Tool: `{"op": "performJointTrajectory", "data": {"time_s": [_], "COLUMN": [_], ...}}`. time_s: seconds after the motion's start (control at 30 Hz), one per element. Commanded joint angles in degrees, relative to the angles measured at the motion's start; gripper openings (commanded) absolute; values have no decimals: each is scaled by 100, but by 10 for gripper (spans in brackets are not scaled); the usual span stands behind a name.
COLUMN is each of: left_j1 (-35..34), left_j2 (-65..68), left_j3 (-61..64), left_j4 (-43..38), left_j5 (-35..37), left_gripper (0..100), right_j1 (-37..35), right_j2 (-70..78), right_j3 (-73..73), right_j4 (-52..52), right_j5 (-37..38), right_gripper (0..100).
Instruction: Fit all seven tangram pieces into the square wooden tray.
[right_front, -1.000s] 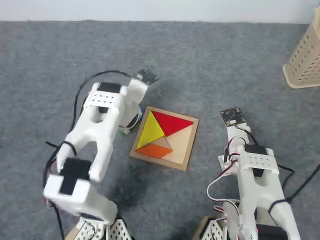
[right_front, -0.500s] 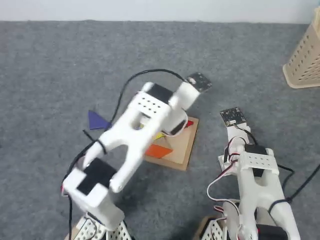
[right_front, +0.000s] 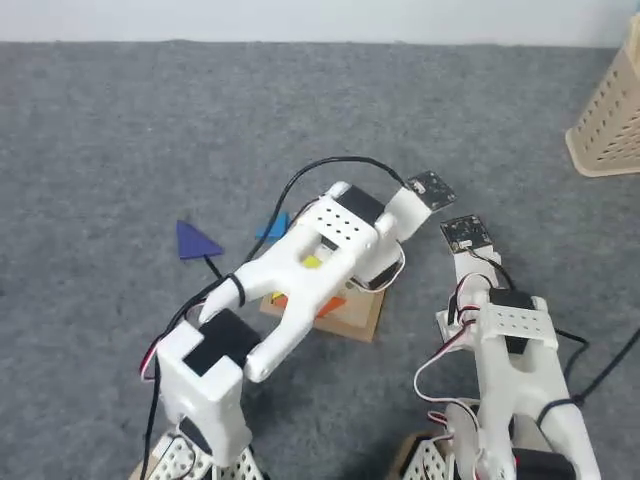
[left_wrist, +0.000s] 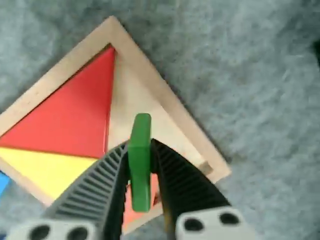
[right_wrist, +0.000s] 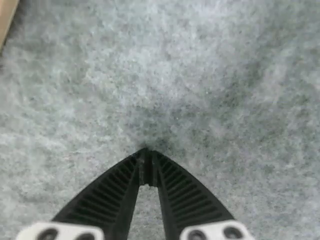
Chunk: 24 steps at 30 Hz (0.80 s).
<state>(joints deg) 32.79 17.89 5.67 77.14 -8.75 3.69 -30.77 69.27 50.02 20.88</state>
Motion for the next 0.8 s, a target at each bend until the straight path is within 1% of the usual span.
{"op": "performJointTrajectory", "data": {"time_s": [0.0, 0.17, 0.37, 0.53, 0.63, 0.77], "left_j1": [-9, -18, -70, -413, -598, -580], "left_j2": [-62, -62, -62, -62, -62, -105], "left_j3": [-224, -224, -224, -233, -242, -242], "left_j4": [-44, -44, -70, -229, -211, -193], "left_j5": [97, 281, 264, 246, 53, 18], "left_gripper": [14, 77, 79, 79, 79, 79], "right_j1": [92, 92, 92, 92, 92, 92], "right_j2": [-224, -215, -215, -215, -207, -207], "right_j3": [-26, -26, -26, -26, -26, -26], "right_j4": [-84, -84, -84, -84, -84, -84], "right_j5": [53, 53, 53, 53, 53, 53], "right_gripper": [7, 7, 7, 7, 7, 7]}}
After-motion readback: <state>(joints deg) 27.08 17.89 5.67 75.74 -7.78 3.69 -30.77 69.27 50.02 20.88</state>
